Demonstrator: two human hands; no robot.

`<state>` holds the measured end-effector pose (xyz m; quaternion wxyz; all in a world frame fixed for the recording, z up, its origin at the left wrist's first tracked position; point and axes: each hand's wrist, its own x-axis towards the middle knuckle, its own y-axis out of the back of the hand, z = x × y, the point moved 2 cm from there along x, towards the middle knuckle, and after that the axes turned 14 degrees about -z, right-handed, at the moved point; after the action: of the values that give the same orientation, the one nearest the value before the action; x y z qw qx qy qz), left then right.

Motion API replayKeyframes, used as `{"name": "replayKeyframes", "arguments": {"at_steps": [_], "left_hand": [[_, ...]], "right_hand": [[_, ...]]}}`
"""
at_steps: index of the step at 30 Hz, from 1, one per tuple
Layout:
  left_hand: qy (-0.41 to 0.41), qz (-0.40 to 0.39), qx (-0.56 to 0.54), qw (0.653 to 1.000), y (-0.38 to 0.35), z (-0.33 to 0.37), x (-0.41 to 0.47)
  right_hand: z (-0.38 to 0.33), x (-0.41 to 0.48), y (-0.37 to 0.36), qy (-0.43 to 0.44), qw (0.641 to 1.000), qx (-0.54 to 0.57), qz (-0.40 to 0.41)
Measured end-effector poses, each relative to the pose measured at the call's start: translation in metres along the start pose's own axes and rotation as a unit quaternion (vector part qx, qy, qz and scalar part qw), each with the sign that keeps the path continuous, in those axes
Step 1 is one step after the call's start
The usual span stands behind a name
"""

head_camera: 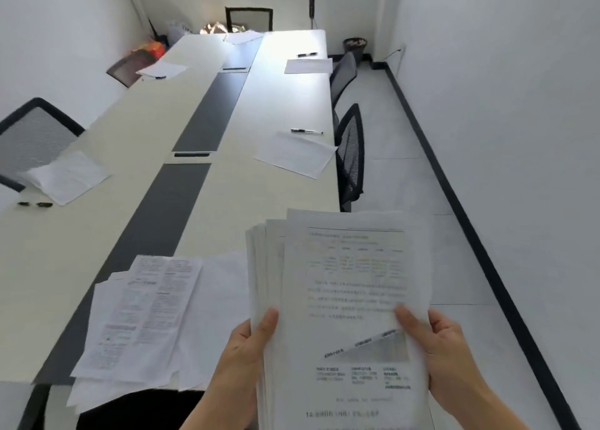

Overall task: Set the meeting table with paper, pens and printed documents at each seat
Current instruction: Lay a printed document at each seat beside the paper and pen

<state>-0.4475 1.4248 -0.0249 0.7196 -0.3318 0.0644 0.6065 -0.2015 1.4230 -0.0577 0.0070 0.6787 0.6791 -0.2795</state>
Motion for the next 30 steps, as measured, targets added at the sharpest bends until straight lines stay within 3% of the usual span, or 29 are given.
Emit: {"name": "replayKeyframes", "arguments": {"at_steps": [8,14,23,30], "left_hand": [[0.048,-0.044,0.022,0.998,-0.133,-0.046,0.048],[0.055,-0.088,0.046,0.993,-0.189,-0.048,0.094],[0.045,-0.106,0.046,0.992,-0.249,-0.014,0.216],[0.029,-0.109,0.065,0.991,-0.293,0.041,0.304]], "right_hand": [[-0.036,-0.036,0.139,0.088,0.983,0.037,0.155],[-0.054,-0.020,0.194,0.120,0.965,0.056,0.227],[-0.124,0.069,0.263,0.113,0.959,0.125,0.226],[-0.195,0.144,0.298,0.108,0.969,0.163,0.148]]}}
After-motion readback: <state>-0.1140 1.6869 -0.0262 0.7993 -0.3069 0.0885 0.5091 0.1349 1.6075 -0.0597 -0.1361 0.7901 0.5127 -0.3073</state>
